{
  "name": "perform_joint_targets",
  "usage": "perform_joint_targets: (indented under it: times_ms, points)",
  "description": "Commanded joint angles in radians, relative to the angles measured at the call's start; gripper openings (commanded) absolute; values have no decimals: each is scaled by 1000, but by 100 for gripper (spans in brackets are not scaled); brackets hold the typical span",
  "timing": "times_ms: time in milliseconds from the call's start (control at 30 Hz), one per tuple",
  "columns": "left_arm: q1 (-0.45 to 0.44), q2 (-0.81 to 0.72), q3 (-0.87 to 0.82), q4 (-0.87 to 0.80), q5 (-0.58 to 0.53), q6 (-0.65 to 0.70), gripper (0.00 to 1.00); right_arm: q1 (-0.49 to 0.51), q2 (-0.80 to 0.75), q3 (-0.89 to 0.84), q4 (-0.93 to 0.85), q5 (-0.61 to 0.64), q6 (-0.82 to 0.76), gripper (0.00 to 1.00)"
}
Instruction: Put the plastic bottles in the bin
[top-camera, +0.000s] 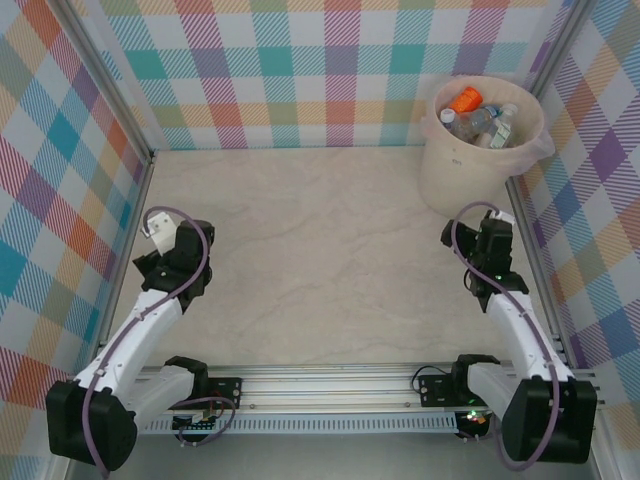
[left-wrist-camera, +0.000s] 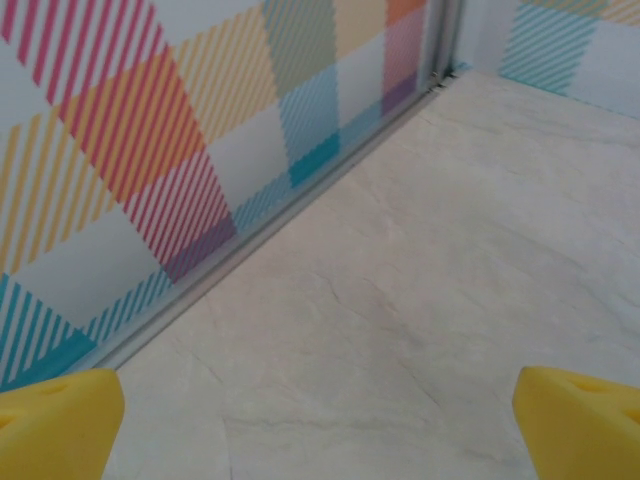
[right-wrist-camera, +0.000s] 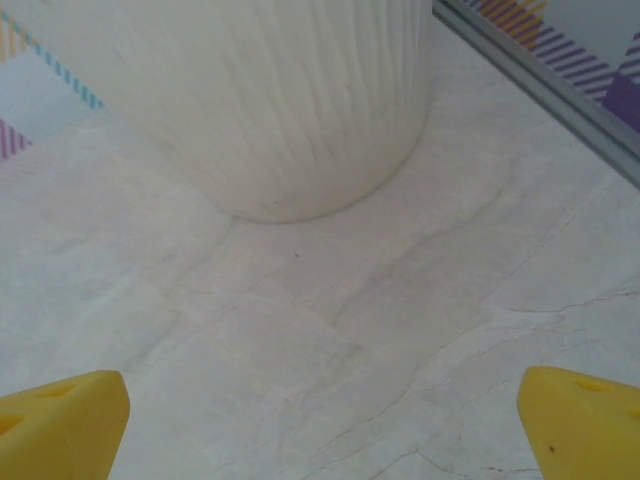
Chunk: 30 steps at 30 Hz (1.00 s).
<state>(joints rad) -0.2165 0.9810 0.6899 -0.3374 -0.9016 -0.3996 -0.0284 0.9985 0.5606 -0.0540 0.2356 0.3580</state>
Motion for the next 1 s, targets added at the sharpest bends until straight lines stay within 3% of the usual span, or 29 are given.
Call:
perform_joint_targets:
  times_ms: [0,133,300,500,700,833,967]
  points:
    - [29,13,-82,205,-52,54,100,3,58,-71,246,14,-36,100]
    - [83,79,-132,323,63,105,100,4,152,-134,425,20,-57,100]
    - [143,167,-205,578,273,170,100,5,316,-118,545,-70,-167,100]
    - [178,280,-223,718,339,194,100,11,410,-129,728,-118,-263,100]
    - [179,338,-245,860,506,248,100,13,541,-248,1087,-298,-340,100]
    - [180,371,-240,924,638,316,100,14,536,-160,904,-255,-321,100]
    - [178,428,-262,1002,727,355,100,26,536,-159,904,-237,-333,100]
